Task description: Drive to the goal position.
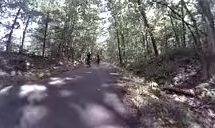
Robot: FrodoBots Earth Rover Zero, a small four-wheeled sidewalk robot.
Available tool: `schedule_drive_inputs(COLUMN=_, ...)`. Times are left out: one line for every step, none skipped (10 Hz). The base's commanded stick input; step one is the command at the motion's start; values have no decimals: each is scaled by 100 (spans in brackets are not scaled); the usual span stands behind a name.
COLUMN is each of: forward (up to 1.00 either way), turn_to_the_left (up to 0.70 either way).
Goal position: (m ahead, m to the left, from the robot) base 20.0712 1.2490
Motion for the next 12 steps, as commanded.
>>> schedule_drive_inputs(forward=70, turn_to_the_left=0)
schedule_drive_inputs(forward=70, turn_to_the_left=0)
schedule_drive_inputs(forward=70, turn_to_the_left=0)
schedule_drive_inputs(forward=70, turn_to_the_left=0)
schedule_drive_inputs(forward=70, turn_to_the_left=0)
schedule_drive_inputs(forward=70, turn_to_the_left=0)
schedule_drive_inputs(forward=70, turn_to_the_left=0)
schedule_drive_inputs(forward=70, turn_to_the_left=0)
schedule_drive_inputs(forward=70, turn_to_the_left=0)
schedule_drive_inputs(forward=70, turn_to_the_left=0)
schedule_drive_inputs(forward=70, turn_to_the_left=0)
schedule_drive_inputs(forward=70, turn_to_the_left=0)
